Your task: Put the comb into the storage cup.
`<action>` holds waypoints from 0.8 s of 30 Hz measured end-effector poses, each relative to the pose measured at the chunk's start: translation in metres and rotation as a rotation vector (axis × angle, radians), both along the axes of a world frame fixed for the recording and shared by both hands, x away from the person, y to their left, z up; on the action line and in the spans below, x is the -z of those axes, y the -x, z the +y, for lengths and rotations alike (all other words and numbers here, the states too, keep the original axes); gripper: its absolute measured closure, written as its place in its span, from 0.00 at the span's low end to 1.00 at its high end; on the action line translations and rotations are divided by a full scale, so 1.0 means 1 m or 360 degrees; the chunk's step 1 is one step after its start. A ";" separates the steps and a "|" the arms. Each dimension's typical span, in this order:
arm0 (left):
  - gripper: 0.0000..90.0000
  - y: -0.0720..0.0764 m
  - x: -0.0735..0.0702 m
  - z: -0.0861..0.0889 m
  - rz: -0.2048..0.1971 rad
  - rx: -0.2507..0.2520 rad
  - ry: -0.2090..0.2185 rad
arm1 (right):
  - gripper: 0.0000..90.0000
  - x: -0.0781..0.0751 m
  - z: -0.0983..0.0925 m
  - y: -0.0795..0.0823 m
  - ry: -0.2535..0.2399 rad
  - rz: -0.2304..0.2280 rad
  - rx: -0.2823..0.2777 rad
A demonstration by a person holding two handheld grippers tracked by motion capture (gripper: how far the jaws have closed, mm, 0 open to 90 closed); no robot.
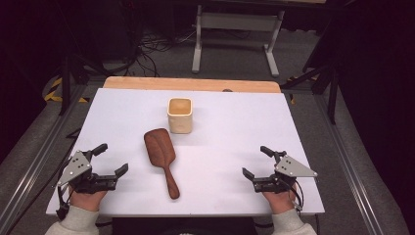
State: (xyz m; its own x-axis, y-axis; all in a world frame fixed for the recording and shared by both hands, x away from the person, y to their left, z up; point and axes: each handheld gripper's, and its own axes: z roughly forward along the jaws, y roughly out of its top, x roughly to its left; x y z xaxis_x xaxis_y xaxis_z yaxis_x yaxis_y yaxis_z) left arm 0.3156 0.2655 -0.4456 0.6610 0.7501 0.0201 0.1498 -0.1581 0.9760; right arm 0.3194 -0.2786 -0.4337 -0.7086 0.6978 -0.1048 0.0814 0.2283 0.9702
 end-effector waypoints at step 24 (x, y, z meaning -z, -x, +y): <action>0.04 -0.001 0.000 0.000 -0.0022 0.0070 0.0037 | 0.08 0.000 0.002 -0.001 -0.0008 0.0050 -0.0029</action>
State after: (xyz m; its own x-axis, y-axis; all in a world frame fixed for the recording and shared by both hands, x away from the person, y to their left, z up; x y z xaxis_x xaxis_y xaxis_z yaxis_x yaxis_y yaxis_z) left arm 0.3164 0.2654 -0.4460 0.6930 0.7208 0.0122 0.1297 -0.1413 0.9814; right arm 0.3200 -0.2769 -0.4337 -0.7240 0.6852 -0.0788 0.1079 0.2254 0.9683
